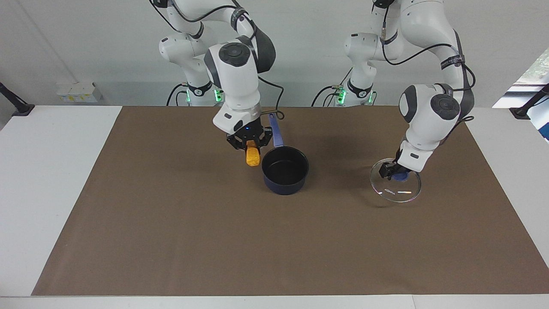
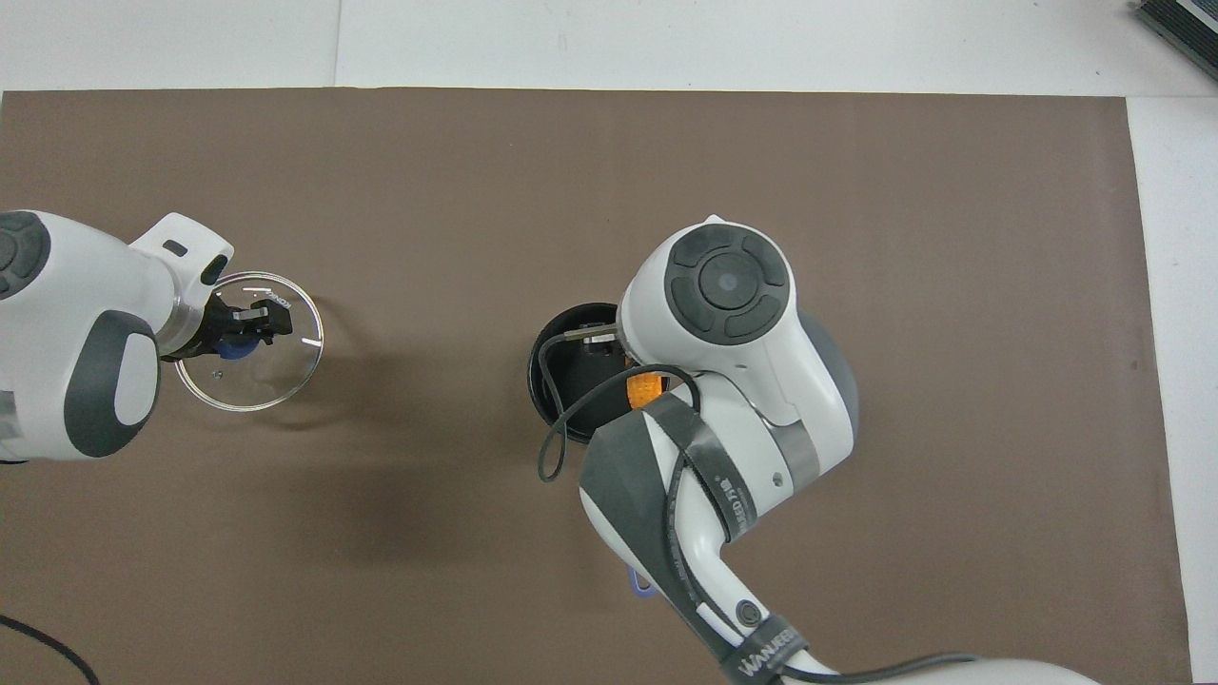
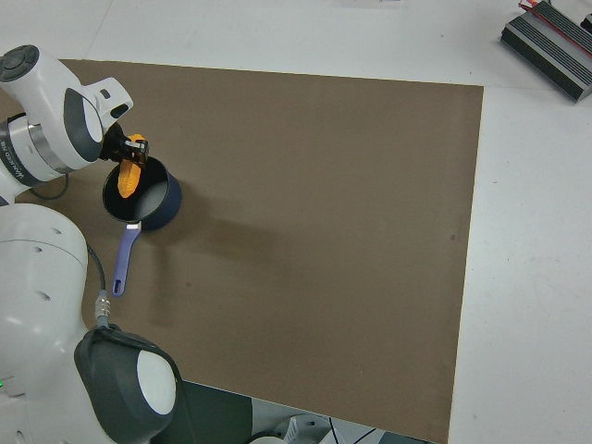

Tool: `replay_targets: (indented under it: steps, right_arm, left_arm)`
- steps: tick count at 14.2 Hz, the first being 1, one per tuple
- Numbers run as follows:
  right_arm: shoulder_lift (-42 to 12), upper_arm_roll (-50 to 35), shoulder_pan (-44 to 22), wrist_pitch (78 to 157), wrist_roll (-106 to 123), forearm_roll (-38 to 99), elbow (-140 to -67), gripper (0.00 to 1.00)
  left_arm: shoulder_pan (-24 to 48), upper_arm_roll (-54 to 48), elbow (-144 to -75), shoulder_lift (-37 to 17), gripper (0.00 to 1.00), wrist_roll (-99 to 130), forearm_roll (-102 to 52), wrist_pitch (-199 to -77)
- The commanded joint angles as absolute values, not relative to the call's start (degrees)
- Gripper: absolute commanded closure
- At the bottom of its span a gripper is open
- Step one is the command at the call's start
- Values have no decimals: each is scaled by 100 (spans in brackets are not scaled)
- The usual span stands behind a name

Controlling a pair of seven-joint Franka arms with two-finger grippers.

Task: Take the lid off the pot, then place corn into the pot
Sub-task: 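Set the lid on the table with the left gripper and open it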

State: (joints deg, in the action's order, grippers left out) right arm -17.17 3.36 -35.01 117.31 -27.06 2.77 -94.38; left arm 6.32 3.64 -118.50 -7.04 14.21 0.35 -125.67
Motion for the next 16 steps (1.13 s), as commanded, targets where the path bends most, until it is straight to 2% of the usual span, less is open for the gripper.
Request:
replay_targets:
  steps: [1, 3, 4, 5, 6, 7, 8, 12, 16]
  right_arm:
    - [-2073, 282, -3594, 12058, -2795, 422, -9255, 100]
    - [-2249, 237, -3682, 12225, -2804, 430, -9255, 100]
    - [-2293, 237, -3665, 12417, -2795, 431, -9264, 100]
    - [-2329, 237, -3648, 12515, -2751, 439, -9281, 100]
    - [-2399, 237, -3656, 12524, -2751, 431, -9281, 100]
    - [-2434, 237, -3682, 12533, -2751, 439, -9290, 100]
    - [-2452, 237, -3700, 12585, -2751, 448, -9316, 100]
    - [-2443, 237, -3735, 12577, -2733, 448, -9527, 92]
    - [-2373, 237, -3727, 12542, -2725, 457, -9712, 80]
  left_arm:
    - [422, 308, -12654, -159, 100, 1275, -88, -12963]
    - [360, 308, -13233, -44, 100, 1239, -105, -13567]
    - [386, 308, -13454, -70, 88, 1213, -97, -13823]
    - [395, 308, -13482, -114, 53, 1135, -97, -13877]
    - [378, 308, -13430, -132, 4, 968, -97, -13852]
    - [439, 308, -13404, -141, 0, 958, -97, -13747]
    - [431, 316, -13308, -158, 0, 984, -97, -13546]
    - [509, 308, -12544, -439, 0, 984, -88, -12755]
    - [580, 299, -11788, -405, 0, 932, -88, -12333]
